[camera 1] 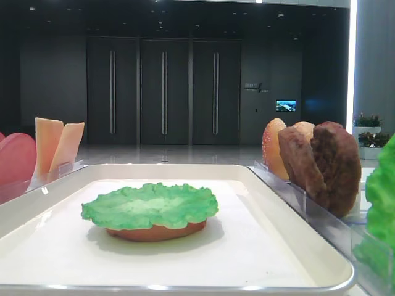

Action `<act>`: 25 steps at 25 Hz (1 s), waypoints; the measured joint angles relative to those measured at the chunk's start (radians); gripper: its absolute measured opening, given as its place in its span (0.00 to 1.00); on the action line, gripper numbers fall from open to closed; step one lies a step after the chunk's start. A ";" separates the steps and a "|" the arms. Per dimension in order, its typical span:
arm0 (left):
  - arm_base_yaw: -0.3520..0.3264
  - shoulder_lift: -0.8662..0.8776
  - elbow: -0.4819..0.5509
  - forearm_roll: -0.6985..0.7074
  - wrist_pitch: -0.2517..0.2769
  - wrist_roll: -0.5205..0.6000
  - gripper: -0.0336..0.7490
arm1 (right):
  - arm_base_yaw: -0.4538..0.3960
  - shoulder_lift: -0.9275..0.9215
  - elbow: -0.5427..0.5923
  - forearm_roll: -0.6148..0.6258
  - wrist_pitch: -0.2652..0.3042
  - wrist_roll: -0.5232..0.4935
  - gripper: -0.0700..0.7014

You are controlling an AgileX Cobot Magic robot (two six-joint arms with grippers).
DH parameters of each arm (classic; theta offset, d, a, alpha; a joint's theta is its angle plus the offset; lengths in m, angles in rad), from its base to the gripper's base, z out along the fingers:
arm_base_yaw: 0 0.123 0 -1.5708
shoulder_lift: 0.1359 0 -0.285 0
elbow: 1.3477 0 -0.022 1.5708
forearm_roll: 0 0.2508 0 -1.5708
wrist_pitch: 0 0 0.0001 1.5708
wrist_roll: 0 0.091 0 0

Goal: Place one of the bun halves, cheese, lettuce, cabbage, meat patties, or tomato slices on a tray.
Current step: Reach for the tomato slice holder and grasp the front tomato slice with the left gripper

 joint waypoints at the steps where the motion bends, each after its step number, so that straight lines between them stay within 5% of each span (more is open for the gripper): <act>1: 0.000 0.000 0.000 0.000 0.000 0.000 0.22 | 0.000 0.000 0.000 0.000 0.000 0.000 0.64; 7: 0.000 0.000 0.000 0.002 0.000 0.000 0.14 | 0.000 0.000 0.000 0.000 0.000 0.000 0.64; 13: 0.000 0.044 -0.010 0.002 -0.007 -0.052 0.19 | 0.000 0.000 0.000 0.000 0.000 0.000 0.64; 19: 0.000 0.450 -0.073 0.009 -0.064 -0.154 0.43 | 0.000 0.000 0.000 0.000 0.000 0.000 0.64; 25: 0.000 0.888 -0.300 0.099 -0.093 -0.156 0.47 | 0.000 0.000 0.000 0.000 0.000 0.000 0.64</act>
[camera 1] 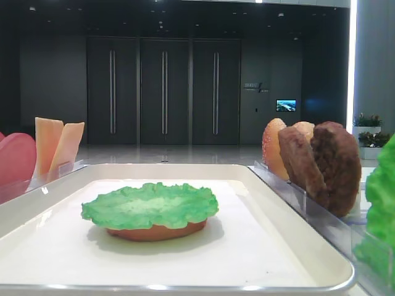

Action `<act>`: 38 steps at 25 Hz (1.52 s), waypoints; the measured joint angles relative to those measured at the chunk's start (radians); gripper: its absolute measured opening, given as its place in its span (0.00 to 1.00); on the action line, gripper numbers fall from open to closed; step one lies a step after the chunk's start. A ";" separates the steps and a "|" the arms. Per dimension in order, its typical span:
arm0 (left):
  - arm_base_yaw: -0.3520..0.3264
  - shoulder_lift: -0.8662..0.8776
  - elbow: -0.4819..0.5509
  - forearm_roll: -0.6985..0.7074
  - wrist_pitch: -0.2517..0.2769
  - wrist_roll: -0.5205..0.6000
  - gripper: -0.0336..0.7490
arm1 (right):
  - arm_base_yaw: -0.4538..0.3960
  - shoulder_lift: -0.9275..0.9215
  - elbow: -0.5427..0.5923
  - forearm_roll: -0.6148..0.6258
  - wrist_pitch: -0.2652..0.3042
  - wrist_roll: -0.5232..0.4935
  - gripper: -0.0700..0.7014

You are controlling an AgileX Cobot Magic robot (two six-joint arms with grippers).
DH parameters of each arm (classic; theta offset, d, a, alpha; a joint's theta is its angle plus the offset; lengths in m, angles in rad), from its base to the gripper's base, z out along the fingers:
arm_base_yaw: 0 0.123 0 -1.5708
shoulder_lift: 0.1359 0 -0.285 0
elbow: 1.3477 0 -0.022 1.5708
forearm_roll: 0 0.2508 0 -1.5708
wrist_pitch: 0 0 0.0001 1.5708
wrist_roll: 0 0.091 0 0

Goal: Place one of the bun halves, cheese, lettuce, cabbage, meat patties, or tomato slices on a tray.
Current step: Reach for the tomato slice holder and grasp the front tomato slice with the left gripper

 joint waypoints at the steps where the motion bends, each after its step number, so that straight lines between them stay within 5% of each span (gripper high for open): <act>1: 0.000 0.067 -0.049 0.005 -0.005 0.001 0.48 | 0.000 0.000 0.000 0.000 0.000 0.000 0.64; 8: 0.000 0.444 -0.311 -0.012 -0.029 0.050 0.57 | 0.000 0.000 0.000 0.000 0.000 0.000 0.62; 14: -0.015 0.586 -0.395 -0.060 -0.069 0.067 0.57 | 0.000 0.000 0.000 0.000 0.000 0.000 0.61; 18: -0.160 0.615 -0.400 -0.038 -0.074 -0.013 0.57 | 0.000 0.000 0.000 0.000 0.000 0.000 0.61; 26: -0.507 0.661 -0.403 0.052 -0.087 -0.396 0.57 | 0.000 0.000 0.000 0.000 0.000 0.000 0.61; 30: -0.561 0.695 -0.403 0.103 -0.089 -0.500 0.57 | 0.000 0.000 0.000 0.000 0.000 0.000 0.61; 38: -0.563 0.790 -0.403 0.116 -0.122 -0.537 0.57 | 0.000 0.000 0.000 0.000 0.000 0.000 0.61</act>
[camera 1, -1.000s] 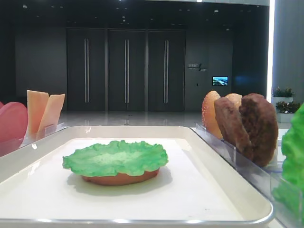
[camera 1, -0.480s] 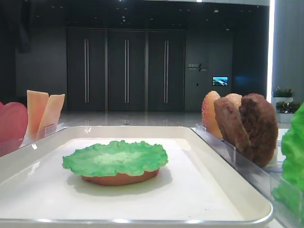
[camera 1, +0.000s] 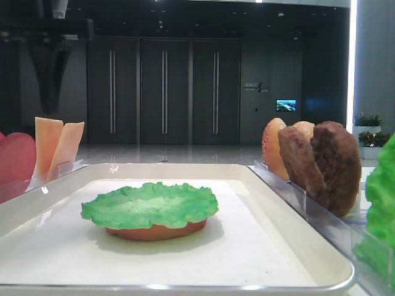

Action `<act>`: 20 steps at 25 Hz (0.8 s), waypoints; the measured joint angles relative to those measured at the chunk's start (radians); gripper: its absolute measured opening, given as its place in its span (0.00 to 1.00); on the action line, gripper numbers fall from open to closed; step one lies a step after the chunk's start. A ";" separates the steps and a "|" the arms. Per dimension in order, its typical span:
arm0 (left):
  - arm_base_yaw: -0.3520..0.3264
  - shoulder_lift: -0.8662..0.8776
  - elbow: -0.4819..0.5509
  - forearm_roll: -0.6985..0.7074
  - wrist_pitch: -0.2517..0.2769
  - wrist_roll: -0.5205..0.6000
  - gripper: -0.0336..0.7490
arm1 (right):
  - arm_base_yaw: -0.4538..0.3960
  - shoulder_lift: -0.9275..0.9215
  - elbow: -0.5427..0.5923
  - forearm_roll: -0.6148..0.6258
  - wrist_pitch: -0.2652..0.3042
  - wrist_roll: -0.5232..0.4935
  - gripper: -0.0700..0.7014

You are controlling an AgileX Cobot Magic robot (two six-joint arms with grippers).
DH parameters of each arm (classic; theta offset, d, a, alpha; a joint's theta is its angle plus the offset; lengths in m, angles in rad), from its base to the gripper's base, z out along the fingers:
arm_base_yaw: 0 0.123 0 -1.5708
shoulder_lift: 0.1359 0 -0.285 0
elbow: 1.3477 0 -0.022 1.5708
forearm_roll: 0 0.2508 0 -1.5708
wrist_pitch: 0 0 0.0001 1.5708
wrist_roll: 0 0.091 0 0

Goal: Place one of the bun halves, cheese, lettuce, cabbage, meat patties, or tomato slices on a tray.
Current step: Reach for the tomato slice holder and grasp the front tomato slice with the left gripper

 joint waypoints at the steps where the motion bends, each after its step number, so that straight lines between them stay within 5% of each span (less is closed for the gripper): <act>1: 0.000 0.014 0.000 0.001 -0.007 -0.001 0.57 | 0.000 0.000 0.000 0.000 0.000 0.000 0.61; 9: 0.000 0.125 -0.001 0.001 -0.005 0.001 0.54 | 0.000 0.000 0.000 0.000 0.000 0.000 0.61; 14: 0.000 0.133 -0.004 0.024 0.021 0.016 0.14 | 0.000 0.000 0.000 0.000 0.000 0.000 0.61; 20: 0.000 0.080 -0.088 0.022 0.084 0.019 0.12 | 0.000 0.000 0.000 0.000 0.000 0.000 0.61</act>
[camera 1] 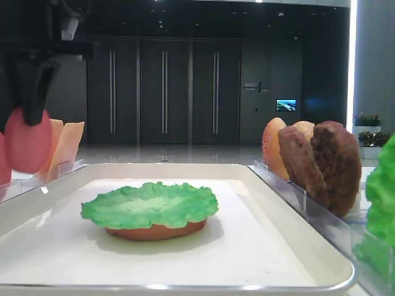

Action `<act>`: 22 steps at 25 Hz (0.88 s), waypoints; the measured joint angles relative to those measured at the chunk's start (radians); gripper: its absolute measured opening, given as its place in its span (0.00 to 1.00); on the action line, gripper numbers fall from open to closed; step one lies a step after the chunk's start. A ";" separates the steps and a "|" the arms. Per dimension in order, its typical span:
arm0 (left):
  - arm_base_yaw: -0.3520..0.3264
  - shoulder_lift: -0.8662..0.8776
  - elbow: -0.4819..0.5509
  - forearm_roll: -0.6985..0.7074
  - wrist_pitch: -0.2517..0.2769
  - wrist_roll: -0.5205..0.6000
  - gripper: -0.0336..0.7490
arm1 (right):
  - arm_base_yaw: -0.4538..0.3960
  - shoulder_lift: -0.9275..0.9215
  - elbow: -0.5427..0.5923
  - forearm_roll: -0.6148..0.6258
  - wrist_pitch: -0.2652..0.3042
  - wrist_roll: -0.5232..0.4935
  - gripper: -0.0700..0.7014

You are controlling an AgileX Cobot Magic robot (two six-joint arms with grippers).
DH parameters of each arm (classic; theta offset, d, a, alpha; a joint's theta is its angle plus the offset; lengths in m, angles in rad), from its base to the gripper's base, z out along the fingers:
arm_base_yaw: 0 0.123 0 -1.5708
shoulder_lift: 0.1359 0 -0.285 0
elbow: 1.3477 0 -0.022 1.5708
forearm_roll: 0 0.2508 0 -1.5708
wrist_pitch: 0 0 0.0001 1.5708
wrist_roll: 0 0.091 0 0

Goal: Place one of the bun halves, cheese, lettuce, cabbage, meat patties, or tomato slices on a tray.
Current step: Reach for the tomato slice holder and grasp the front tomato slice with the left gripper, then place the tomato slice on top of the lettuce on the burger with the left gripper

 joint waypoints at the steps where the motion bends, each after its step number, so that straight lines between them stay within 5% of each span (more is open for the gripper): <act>1: 0.000 -0.013 -0.020 -0.010 0.001 0.000 0.12 | 0.000 0.000 0.000 0.000 0.000 0.000 0.61; 5: 0.000 -0.069 -0.036 -0.106 -0.011 0.018 0.11 | 0.000 0.000 0.000 0.000 0.000 0.000 0.61; 7: 0.000 -0.083 0.002 -0.236 -0.068 0.087 0.11 | 0.000 0.000 0.000 0.000 0.000 0.000 0.61; 11: 0.000 -0.101 0.103 -0.569 -0.224 0.337 0.11 | 0.000 0.000 0.000 0.000 0.000 0.000 0.61; 18: 0.000 -0.109 0.264 -1.051 -0.367 0.788 0.11 | 0.000 0.000 0.000 0.000 0.000 0.000 0.61; 22: 0.000 -0.109 0.343 -1.159 -0.415 0.907 0.11 | 0.000 0.000 0.000 0.000 0.000 0.000 0.61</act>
